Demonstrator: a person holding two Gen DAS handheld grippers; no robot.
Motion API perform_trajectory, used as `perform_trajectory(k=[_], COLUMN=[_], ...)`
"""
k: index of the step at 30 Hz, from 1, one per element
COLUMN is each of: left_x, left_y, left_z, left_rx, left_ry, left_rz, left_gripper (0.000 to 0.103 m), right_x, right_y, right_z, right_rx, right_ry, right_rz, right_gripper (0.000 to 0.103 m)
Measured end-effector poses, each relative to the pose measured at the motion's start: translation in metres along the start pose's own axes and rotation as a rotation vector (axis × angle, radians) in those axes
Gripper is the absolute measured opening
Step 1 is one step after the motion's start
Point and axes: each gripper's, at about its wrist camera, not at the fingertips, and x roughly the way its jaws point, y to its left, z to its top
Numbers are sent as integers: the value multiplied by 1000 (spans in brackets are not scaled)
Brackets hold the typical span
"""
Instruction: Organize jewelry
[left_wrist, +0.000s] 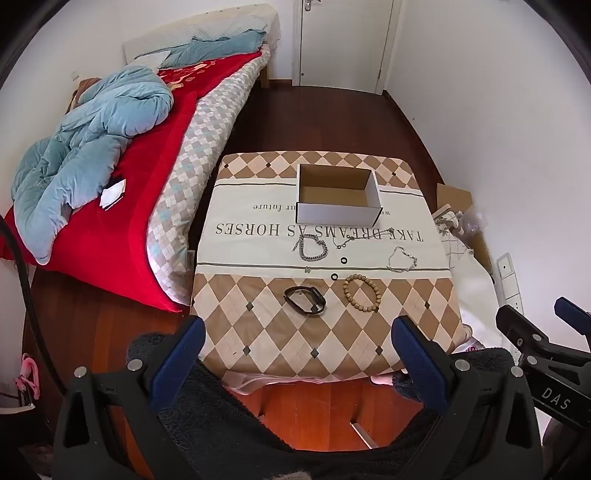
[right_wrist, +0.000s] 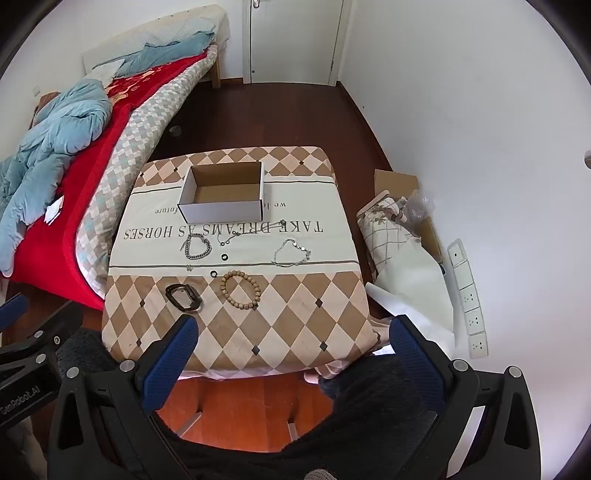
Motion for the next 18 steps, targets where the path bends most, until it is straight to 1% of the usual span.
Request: perform_trajectory(k=[8,16,18], left_x=[-1,-4,-4], left_y=[0,1,1], left_z=[0,3,3], left_rx=[-4,-4,-4], left_ry=[0,-1,-2], left_rz=[1,2,3], left_gripper=[103,103,103], right_x=[-3,3,-5], right_y=[-1,-3,-2], right_z=[-1,-3,-1], right_rx=[3,4,3], right_ry=[-2,-6,-9], right_rz=[-1,-4,-1], right_gripper=[103,103,103])
